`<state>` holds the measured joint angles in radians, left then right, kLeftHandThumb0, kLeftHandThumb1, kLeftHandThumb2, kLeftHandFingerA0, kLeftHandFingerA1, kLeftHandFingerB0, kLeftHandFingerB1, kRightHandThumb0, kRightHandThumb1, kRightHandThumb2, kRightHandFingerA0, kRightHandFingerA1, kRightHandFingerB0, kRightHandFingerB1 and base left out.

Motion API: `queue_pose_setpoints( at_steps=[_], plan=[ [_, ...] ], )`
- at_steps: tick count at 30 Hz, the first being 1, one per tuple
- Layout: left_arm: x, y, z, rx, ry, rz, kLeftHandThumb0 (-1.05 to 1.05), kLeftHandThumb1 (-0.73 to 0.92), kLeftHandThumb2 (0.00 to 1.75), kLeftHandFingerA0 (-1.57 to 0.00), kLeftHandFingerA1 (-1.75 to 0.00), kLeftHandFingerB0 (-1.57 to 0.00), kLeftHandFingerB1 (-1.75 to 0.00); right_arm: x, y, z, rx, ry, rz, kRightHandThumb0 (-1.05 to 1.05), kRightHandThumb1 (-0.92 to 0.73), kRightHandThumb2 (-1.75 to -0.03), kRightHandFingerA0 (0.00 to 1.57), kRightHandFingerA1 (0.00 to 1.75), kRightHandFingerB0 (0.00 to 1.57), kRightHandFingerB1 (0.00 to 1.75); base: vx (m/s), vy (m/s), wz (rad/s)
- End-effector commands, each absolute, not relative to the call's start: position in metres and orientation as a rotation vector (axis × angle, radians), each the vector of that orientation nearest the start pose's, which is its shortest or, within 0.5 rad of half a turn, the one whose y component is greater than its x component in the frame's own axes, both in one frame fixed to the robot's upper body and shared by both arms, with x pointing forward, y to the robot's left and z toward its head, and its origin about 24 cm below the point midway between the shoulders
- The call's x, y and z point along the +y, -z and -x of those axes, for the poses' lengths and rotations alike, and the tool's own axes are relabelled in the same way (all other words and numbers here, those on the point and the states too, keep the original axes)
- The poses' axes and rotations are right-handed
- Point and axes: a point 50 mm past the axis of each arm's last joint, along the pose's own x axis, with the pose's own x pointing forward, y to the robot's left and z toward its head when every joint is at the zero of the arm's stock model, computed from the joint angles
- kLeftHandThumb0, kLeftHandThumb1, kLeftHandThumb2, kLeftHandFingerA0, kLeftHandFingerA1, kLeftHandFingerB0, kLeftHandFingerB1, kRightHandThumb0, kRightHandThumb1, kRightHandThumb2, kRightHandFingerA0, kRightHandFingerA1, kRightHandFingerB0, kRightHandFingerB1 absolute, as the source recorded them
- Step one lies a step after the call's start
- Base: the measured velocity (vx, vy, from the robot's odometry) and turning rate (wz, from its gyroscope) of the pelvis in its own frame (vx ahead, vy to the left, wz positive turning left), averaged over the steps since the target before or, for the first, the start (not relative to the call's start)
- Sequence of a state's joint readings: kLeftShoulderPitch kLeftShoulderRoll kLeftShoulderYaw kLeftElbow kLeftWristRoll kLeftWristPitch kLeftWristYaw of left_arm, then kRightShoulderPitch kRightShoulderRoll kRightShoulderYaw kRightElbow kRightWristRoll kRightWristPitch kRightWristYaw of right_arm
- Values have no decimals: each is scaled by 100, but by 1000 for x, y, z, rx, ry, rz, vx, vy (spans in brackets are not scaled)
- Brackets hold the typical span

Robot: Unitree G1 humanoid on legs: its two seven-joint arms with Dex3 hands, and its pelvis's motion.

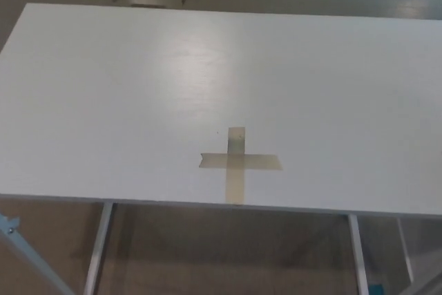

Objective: Use the left hand to take the pink dumpling toy on a person's hand and put it on the desk.

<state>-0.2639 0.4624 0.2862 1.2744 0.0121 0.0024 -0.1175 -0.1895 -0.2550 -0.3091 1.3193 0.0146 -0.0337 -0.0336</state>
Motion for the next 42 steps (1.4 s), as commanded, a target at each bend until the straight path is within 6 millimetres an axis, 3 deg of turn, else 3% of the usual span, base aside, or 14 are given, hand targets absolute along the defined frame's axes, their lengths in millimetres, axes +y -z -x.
queue_pose_setpoints(
  at_steps=[1, 15, 17, 29, 35, 37, 41, 42],
  plan=[
    [338, 95, -169, 950, -374, -87, -27, 48, 64, -70, -52, -53, -46, -271, 140, -135, 1062, 442, 10, -33, -57, -57, 77, 49, 58, 44, 0, 0, 0],
    [338, 100, -156, 984, -359, -103, -27, 48, 65, -72, -53, -51, -46, -270, 145, -121, 1090, 446, 15, -33, -57, -57, 80, 50, 58, 43, 0, 0, 0],
    [338, 100, -157, 982, -358, -112, -18, 55, 56, -76, -47, -55, -41, -269, 145, -122, 1088, 446, 11, -34, -57, -57, 80, 50, 58, 43, 0, 0, 0],
    [339, 102, -152, 990, -364, -101, -18, 55, 56, -78, -48, -55, -41, -267, 147, -118, 1101, 444, 0, -33, -57, -57, 79, 49, 59, 44, 0, 0, 0],
    [333, 101, -162, 972, -339, -99, -18, 55, 56, -78, -48, -55, -41, -273, 144, -121, 1088, 464, -16, -32, -57, -57, 79, 49, 59, 44, 0, 0, 0],
    [331, 102, -162, 967, -323, -108, -27, 48, 64, -73, -53, -51, -46, -273, 145, -119, 1091, 460, -6, -32, -58, -57, 79, 49, 59, 44, 0, 0, 0],
    [325, 98, -172, 910, -210, -237, -28, 48, 65, -72, -54, -50, -46, -271, 145, -121, 1091, 448, 3, -32, -59, -57, 78, 49, 58, 43, 0, 0, 0],
    [322, 94, -178, 859, -155, -267, -20, 54, 56, -72, -46, -55, -41, -270, 145, -124, 1090, 448, 8, -32, -59, -57, 78, 49, 59, 44, 0, 0, 0]
  ],
)
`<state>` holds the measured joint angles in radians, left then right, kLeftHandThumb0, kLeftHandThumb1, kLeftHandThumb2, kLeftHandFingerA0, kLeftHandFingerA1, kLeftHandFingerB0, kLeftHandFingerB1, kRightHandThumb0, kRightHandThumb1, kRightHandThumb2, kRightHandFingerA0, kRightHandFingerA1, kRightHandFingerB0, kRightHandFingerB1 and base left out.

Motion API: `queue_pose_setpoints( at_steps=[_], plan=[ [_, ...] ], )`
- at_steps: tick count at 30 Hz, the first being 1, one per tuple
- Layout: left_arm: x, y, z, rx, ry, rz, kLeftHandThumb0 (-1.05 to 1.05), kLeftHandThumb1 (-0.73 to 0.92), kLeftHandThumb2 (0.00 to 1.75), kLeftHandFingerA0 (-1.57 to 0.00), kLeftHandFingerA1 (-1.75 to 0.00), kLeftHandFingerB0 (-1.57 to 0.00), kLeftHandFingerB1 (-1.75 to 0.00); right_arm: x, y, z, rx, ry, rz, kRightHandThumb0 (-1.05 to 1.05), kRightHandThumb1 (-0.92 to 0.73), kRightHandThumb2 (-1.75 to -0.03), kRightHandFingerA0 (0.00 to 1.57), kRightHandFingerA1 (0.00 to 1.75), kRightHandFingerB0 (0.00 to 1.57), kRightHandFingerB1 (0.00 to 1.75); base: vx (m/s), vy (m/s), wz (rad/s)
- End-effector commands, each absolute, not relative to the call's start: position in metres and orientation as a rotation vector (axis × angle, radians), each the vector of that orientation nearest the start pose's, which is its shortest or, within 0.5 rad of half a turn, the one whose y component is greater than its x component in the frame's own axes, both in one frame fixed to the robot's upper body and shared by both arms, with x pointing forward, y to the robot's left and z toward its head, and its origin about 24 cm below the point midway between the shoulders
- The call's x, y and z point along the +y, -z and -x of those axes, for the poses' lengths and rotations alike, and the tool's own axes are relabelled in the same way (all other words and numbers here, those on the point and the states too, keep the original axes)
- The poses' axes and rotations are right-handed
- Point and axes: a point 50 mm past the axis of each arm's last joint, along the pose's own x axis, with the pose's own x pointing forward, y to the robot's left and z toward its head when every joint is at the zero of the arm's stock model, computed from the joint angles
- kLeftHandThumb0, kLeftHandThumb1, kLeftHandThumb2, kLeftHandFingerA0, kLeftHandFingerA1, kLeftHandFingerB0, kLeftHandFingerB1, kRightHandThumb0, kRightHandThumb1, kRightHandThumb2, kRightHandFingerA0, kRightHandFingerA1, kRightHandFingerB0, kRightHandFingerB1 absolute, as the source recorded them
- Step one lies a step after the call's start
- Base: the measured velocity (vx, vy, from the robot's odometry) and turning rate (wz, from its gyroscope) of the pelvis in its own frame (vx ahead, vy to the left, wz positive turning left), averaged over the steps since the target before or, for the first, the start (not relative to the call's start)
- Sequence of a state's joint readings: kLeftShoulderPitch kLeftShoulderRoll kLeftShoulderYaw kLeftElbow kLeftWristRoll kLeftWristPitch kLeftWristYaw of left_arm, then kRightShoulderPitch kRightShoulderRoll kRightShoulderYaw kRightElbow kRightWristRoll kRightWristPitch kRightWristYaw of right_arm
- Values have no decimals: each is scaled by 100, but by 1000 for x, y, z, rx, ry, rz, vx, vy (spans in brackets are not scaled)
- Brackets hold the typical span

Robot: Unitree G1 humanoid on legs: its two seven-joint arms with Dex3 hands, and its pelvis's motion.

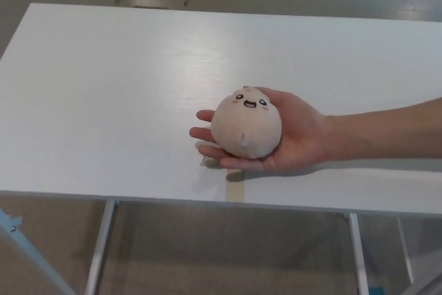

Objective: Use the left hand to take the pink dumpling toy on a person's hand and put it on the desk.

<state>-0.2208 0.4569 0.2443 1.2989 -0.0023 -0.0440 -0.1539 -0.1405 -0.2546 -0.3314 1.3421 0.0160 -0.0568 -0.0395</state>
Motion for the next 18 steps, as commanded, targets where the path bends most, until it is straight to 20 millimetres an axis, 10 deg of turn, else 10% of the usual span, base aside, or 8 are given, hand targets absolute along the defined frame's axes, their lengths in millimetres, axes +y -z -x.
queue_pose_setpoints(
  at_steps=[1, 12, 18],
  plan=[
    [321, 93, -180, 838, -132, -279, -20, 54, 56, -72, -46, -55, -41, -270, 144, -124, 1090, 448, 10, -32, -59, -57, 78, 49, 59, 44, 0, 0, 0],
    [320, 81, -178, 690, -41, -336, -32, 44, 63, -62, -50, -48, -45, -280, 142, -121, 1081, 479, 1, -32, -59, -57, 79, 49, 58, 43, 0, 0, 0],
    [311, 32, -173, 316, 32, -417, -31, 49, 55, -62, -43, -54, -39, -279, 140, -128, 1069, 472, -1, -32, -59, -58, 78, 49, 59, 43, 0, 0, 0]
  ],
)
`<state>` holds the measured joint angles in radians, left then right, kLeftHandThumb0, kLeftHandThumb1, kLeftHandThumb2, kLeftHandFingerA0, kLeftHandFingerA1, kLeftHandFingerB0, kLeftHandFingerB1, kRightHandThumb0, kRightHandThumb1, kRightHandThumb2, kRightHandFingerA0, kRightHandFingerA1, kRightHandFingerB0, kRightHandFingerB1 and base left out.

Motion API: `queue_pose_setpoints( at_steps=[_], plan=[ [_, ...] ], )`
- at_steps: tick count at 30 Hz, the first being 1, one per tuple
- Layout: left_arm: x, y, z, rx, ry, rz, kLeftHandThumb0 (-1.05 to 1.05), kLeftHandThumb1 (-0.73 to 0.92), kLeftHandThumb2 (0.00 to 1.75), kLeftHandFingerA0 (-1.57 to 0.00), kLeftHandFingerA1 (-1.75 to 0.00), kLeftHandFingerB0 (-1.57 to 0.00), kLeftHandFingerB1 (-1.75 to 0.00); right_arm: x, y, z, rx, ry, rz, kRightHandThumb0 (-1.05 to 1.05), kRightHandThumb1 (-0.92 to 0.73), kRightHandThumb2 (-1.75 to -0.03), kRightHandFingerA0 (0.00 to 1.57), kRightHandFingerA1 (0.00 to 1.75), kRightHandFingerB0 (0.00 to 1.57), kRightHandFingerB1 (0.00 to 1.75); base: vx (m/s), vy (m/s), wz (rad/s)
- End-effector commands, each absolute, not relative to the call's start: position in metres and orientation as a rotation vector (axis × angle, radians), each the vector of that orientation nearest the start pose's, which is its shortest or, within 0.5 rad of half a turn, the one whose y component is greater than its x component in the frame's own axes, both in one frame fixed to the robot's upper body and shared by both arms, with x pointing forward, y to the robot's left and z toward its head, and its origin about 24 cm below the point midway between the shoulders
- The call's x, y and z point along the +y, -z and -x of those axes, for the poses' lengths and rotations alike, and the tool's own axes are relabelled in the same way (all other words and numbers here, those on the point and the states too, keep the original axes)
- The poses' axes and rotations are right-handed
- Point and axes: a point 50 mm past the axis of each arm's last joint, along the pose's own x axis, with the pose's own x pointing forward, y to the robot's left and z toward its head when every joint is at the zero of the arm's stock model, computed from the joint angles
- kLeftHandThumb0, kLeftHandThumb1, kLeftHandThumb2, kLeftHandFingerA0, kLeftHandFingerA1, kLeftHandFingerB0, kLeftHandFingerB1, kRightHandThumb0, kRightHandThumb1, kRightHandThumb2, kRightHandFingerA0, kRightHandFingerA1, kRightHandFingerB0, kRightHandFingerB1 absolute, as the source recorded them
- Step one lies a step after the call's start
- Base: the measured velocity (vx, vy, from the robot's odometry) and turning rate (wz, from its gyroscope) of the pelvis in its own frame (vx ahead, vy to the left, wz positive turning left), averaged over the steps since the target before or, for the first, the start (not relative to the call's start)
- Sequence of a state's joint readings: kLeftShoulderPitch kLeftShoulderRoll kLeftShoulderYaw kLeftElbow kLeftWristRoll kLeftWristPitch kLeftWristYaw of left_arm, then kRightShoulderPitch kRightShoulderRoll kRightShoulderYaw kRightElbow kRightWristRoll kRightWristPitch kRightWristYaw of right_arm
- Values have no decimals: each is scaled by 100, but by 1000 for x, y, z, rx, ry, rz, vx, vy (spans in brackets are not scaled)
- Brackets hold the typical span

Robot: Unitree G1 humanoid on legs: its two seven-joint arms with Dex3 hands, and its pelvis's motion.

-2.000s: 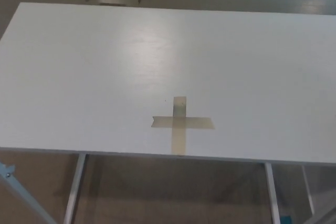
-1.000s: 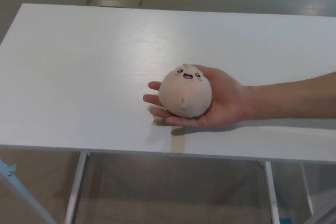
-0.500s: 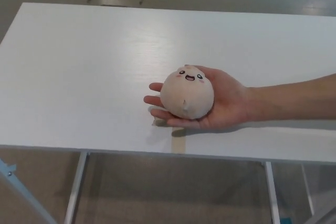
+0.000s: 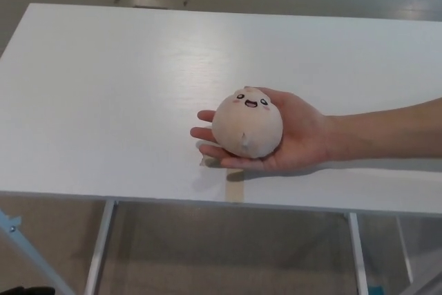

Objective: Use the left hand to take the pink dumpling toy on a person's hand and put it on the desk.

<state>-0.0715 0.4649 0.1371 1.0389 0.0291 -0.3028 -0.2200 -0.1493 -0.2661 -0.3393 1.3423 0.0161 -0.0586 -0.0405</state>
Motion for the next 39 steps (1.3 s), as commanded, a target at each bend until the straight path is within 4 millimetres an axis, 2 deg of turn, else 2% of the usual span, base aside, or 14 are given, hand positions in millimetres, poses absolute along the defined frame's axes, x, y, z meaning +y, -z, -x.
queue_pose_setpoints(
  at_steps=[1, 4, 5, 6, 9, 14, 15, 20, 22, 23, 31, 35, 37, 39],
  plan=[
    [309, 23, -168, 279, 48, -422, -33, 48, 55, -61, -42, -54, -39, -279, 140, -127, 1073, 471, 2, -32, -59, -58, 78, 49, 59, 43, 0, 0, 0],
    [308, -15, -142, 169, 125, -438, -38, 49, 55, -57, -42, -50, -37, -277, 142, -124, 1089, 465, 3, -32, -59, -57, 77, 49, 59, 43, 0, 0, 0],
    [308, -20, -139, 158, 133, -434, -38, 49, 55, -57, -42, -50, -37, -277, 142, -124, 1089, 465, 2, -32, -59, -57, 77, 49, 59, 43, 0, 0, 0],
    [307, -34, -134, 122, 153, -427, -48, 42, 69, -51, -50, -45, -45, -276, 142, -125, 1087, 466, 1, -32, -59, -57, 77, 49, 59, 44, 0, 0, 0],
    [303, -77, -122, -2, 222, -414, -49, 42, 69, -51, -50, -44, -45, -277, 141, -127, 1081, 462, 7, -32, -59, -58, 78, 49, 58, 43, 0, 0, 0],
    [301, -127, -111, -154, 292, -420, -50, 40, 68, -50, -50, -43, -45, -277, 141, -127, 1082, 457, 14, -33, -59, -57, 78, 49, 58, 43, 0, 0, 0],
    [299, -151, -109, -250, 319, -419, -50, 38, 67, -50, -50, -44, -46, -276, 141, -127, 1082, 453, 9, -33, -58, -57, 78, 49, 59, 43, 0, 0, 0],
    [288, -195, -108, -457, 341, -469, -49, 37, 67, -53, -52, -47, -47, -274, 142, -129, 1086, 439, 13, -32, -59, -58, 78, 49, 58, 43, 0, 0, 0],
    [283, -209, -108, -522, 335, -492, -43, 43, 53, -58, -46, -52, -40, -273, 142, -129, 1085, 438, 17, -32, -60, -58, 79, 49, 58, 43, 0, 0, 0],
    [280, -216, -110, -564, 335, -499, -50, 37, 67, -55, -53, -49, -47, -275, 141, -129, 1083, 443, 14, -32, -60, -58, 79, 50, 58, 43, 0, 0, 0],
    [252, -263, -137, -777, 335, -587, -49, 36, 66, -50, -51, -46, -45, -275, 143, -122, 1095, 443, 7, -32, -61, -58, 79, 50, 58, 43, 0, 0, 0],
    [225, -292, -172, -853, 390, -682, -46, 42, 54, -46, -40, -39, -34, -275, 143, -124, 1093, 429, 28, -33, -63, -59, 78, 49, 57, 43, 0, 0, 0],
    [221, -297, -177, -857, 402, -698, -46, 42, 54, -46, -40, -39, -34, -275, 142, -125, 1092, 425, 34, -33, -63, -59, 78, 49, 57, 43, 0, 0, 0],
    [203, -306, -201, -830, 455, -762, -55, 39, 67, -30, -43, -23, -37, -275, 142, -127, 1090, 419, 31, -33, -65, -59, 77, 49, 56, 42, 0, 0, 0]
  ],
)
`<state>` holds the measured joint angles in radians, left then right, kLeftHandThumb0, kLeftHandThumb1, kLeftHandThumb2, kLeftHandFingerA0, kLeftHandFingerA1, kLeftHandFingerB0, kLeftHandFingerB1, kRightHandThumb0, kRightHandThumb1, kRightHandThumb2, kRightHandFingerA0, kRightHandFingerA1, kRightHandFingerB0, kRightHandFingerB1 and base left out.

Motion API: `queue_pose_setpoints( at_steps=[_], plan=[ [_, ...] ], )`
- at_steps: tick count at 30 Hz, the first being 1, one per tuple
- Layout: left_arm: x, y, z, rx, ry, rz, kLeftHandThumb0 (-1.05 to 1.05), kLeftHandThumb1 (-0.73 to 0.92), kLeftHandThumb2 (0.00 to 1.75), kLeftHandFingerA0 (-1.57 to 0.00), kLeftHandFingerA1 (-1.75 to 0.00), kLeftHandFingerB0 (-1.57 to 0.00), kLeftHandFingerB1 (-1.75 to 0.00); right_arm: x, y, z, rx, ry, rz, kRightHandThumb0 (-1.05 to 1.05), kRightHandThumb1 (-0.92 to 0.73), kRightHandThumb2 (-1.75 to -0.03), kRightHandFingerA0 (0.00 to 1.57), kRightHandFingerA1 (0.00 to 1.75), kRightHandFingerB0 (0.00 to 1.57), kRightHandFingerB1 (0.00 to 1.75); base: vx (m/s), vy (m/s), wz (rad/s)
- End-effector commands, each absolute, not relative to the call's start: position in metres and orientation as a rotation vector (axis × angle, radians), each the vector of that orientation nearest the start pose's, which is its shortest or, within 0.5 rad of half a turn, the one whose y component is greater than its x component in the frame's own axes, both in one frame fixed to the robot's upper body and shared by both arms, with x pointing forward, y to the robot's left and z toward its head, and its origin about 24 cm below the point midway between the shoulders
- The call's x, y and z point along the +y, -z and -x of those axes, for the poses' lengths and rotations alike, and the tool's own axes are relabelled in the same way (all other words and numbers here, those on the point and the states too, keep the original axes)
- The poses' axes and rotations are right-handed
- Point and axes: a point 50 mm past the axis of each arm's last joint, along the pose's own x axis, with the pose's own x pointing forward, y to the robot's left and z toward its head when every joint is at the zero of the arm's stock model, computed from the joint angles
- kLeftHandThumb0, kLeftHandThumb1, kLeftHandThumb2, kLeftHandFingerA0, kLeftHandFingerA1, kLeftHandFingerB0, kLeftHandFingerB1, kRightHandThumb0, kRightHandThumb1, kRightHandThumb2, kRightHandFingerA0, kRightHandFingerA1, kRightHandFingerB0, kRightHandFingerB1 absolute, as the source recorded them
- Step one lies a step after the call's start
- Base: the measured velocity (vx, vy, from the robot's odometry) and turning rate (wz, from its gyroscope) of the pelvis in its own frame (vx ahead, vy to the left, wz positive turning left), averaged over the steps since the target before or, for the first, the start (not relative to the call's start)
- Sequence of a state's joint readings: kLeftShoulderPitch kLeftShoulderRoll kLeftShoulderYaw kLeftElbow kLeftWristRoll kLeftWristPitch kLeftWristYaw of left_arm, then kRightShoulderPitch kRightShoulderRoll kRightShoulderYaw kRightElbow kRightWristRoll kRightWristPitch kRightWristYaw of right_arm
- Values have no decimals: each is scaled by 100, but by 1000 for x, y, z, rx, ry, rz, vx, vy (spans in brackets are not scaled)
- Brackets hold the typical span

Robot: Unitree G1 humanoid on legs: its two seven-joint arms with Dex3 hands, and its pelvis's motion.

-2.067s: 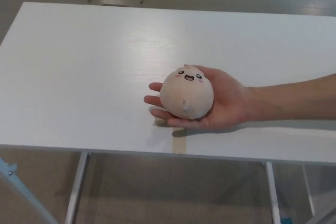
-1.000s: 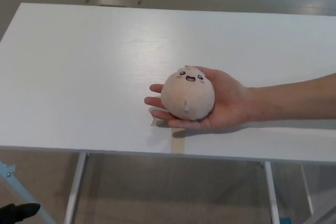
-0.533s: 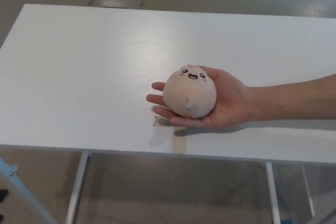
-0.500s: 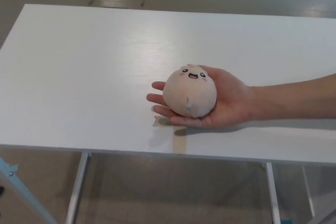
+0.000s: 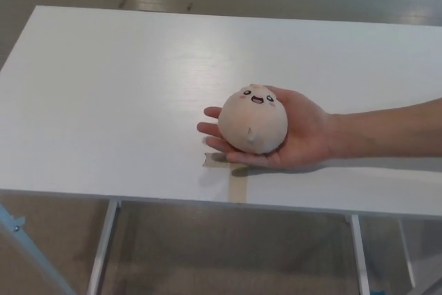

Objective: Use the left hand to take the pink dumpling toy on a person's hand and put it on the desk.

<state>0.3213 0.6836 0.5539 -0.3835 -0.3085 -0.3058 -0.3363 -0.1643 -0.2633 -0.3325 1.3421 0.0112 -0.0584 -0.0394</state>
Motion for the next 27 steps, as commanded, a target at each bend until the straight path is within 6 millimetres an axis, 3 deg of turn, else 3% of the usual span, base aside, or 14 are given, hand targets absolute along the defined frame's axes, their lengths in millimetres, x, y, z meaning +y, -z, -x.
queue_pose_setpoints(
  at_steps=[1, 4, 5, 7, 8, 10, 15, 19, 24, 25, 27],
  plan=[
    [196, -308, -211, -815, 474, -791, -55, 39, 67, -30, -43, -23, -37, -275, 142, -126, 1091, 419, 26, -33, -65, -59, 77, 49, 56, 42, 0, 0, 0],
    [179, -311, -240, -760, 518, -852, -57, 39, 67, -26, -42, -22, -37, -277, 142, -125, 1094, 420, 16, -33, -65, -59, 77, 49, 56, 42, 0, 0, 0],
    [174, -312, -249, -741, 529, -864, -53, 44, 54, -30, -34, -25, -29, -276, 142, -125, 1096, 416, 16, -33, -65, -59, 76, 49, 55, 42, 0, 0, 0],
    [165, -315, -264, -719, 542, -878, -54, 43, 54, -28, -34, -24, -29, -275, 141, -129, 1093, 407, 26, -32, -65, -59, 76, 49, 55, 42, 0, 0, 0],
    [159, -315, -274, -704, 549, -894, -27, 21, 83, -10, -52, -9, -50, -275, 141, -131, 1090, 405, 28, -33, -65, -59, 75, 48, 55, 42, 0, 0, 0],
    [146, -313, -290, -668, 566, -934, -28, 21, 82, -8, -51, -8, -49, -275, 140, -131, 1088, 410, 19, -34, -63, -59, 75, 48, 55, 42, 0, 0, 0],
    [126, -306, -310, -621, 572, -1014, -29, 19, 82, -7, -51, -6, -49, -278, 141, -126, 1088, 432, -6, -35, -62, -58, 75, 48, 54, 42, 0, 0, 0],
    [96, -295, -330, -565, 574, -1099, -29, 17, 81, -6, -51, -6, -49, -278, 142, -123, 1095, 445, -17, -35, -63, -58, 75, 48, 54, 42, 0, 0, 0],
    [78, -283, -339, -516, 594, -1133, -29, 17, 80, -6, -51, -5, -49, -281, 142, -118, 1102, 442, 7, -35, -63, -58, 75, 48, 54, 41, 0, 0, 0],
    [73, -280, -343, -493, 604, -1139, -60, 43, 54, -19, -31, -18, -28, -281, 142, -118, 1103, 440, 12, -35, -63, -58, 75, 48, 54, 42, 0, 0, 0],
    [62, -273, -350, -444, 625, -1154, -60, 42, 54, -18, -30, -16, -28, -281, 142, -119, 1101, 437, 14, -35, -63, -59, 75, 48, 54, 42, 0, 0, 0]
  ],
)
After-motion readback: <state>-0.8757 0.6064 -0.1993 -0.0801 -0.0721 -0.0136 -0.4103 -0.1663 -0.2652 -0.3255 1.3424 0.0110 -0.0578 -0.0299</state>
